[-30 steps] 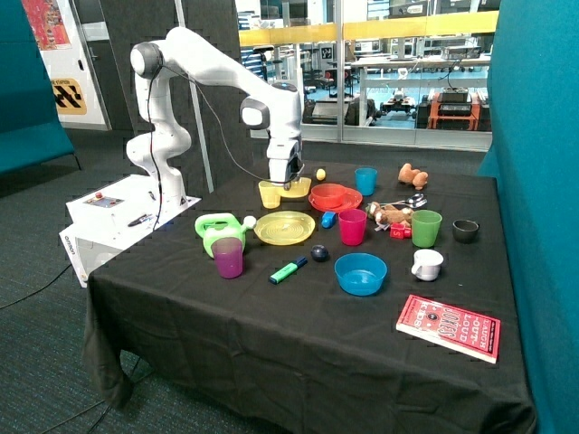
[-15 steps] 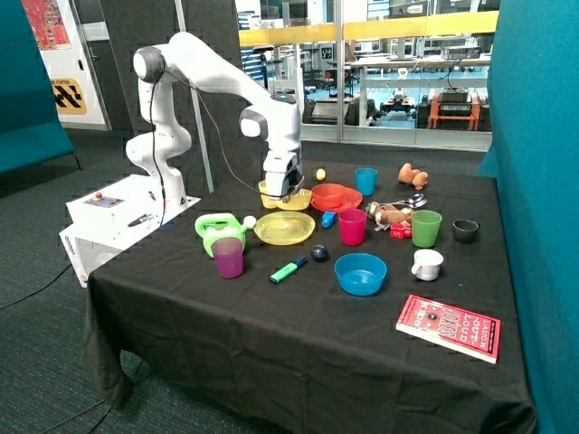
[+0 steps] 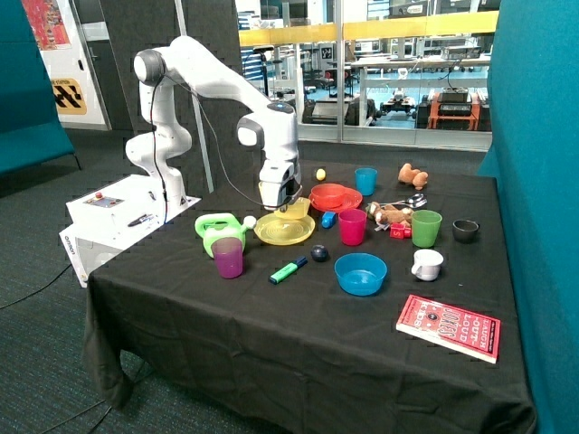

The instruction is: Place the bowls on the appropriate plate

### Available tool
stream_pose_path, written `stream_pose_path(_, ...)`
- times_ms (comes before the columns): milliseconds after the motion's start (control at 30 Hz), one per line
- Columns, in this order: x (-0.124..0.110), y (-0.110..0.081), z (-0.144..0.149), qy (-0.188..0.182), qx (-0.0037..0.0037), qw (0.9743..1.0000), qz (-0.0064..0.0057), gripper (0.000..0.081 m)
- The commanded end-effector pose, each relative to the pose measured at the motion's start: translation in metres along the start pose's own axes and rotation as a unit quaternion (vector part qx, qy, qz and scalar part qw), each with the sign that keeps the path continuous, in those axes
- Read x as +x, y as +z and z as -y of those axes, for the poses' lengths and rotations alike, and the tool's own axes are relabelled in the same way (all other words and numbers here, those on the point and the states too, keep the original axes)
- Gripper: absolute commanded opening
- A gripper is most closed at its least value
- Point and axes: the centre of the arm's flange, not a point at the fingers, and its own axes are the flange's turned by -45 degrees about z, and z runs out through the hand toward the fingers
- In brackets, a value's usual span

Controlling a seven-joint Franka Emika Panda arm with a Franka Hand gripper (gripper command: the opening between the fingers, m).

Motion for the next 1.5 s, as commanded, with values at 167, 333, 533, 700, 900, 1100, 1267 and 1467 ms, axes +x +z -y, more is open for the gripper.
stream_pose_path(167, -0.008, 0.015, -0.011, 0.004, 0.00131, 1.0, -0.0014, 0.0)
stream_pose_path(333, -0.015, 0.024, -0.013, 0.006, 0.00131, 1.0, -0.0014, 0.0)
stream_pose_path(533, -0.021, 0.03, -0.018, 0.005, 0.00131, 1.0, -0.0014, 0.0)
stream_pose_path(700, -0.021, 0.031, -0.022, 0.005, 0.00131, 1.0, -0.0014, 0.0108)
stream_pose_path(900, -0.02, 0.031, -0.024, 0.003, 0.00131, 1.0, -0.0014, 0.0263)
stream_pose_path(1100, -0.019, 0.032, -0.025, 0.001, 0.00131, 1.0, -0.0014, 0.0392)
stream_pose_path(1267, -0.019, 0.031, -0.026, 0.0, 0.0013, 1.0, -0.0014, 0.0471)
stream_pose_path(1467, -0.02, 0.032, -0.027, 0.0, 0.0013, 1.0, -0.0014, 0.0522)
